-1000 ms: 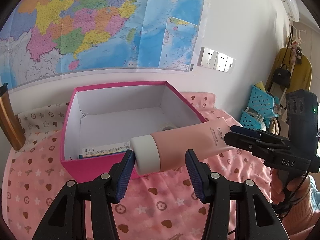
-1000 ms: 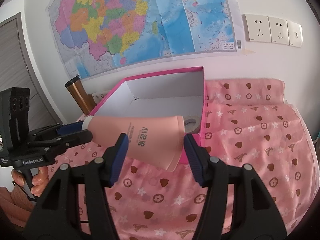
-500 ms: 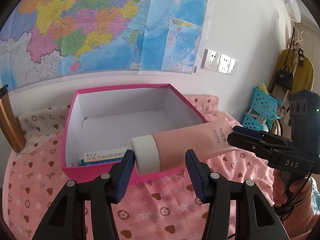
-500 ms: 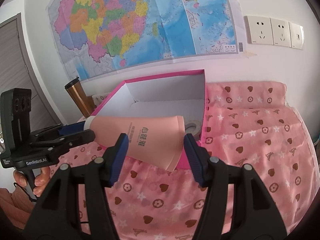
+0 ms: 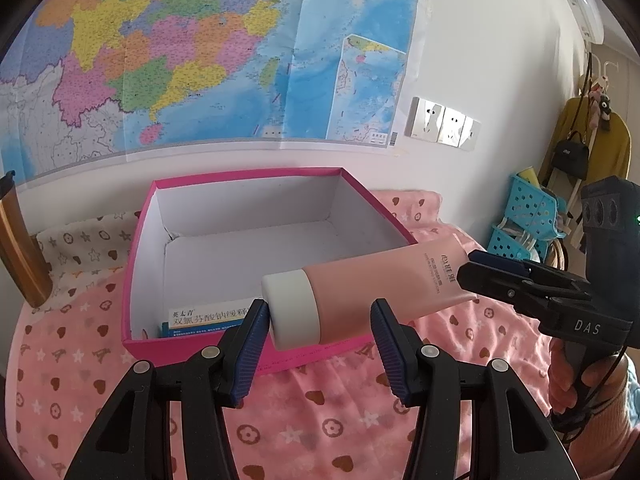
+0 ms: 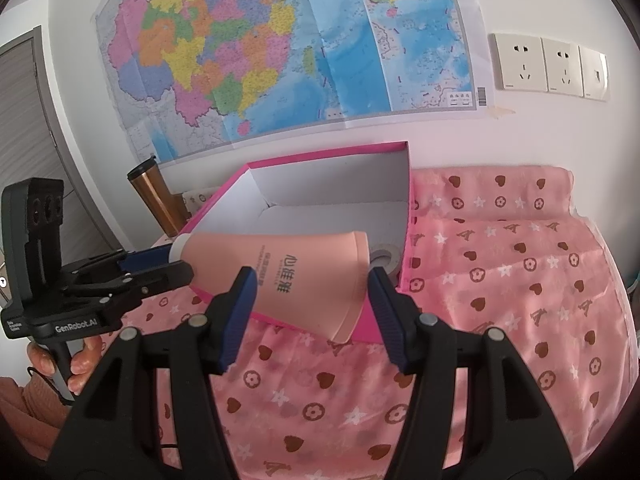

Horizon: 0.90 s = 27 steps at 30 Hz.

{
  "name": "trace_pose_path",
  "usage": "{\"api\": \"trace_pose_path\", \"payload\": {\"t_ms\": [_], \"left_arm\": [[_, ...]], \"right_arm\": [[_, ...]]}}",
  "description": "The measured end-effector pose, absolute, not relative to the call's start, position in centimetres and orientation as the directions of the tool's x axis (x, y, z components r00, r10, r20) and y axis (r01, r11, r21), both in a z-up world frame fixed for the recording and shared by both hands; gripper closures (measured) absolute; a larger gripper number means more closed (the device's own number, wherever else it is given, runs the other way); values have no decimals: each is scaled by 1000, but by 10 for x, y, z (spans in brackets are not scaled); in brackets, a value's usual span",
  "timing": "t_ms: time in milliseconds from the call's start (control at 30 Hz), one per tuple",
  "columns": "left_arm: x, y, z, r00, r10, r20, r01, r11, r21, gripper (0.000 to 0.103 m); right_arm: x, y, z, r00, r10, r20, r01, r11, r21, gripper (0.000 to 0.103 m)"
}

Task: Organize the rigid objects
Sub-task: 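Move the peach bottle with the right gripper over the box rim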

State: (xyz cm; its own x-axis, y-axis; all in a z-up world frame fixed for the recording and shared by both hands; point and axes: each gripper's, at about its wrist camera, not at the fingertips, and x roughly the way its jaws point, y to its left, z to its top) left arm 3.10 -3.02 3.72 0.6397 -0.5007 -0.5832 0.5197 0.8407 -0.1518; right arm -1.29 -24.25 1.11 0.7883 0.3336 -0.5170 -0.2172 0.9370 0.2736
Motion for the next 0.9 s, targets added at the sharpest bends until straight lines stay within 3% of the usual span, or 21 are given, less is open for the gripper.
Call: {"api": "trace_pose_path", "payload": {"t_ms": [900], "left_arm": [[42, -33, 36, 645, -492, -585, 511, 847, -148, 50]], "right_arm": [[-6, -244, 11, 790, 333, -514, -216, 937, 275, 43]]}}
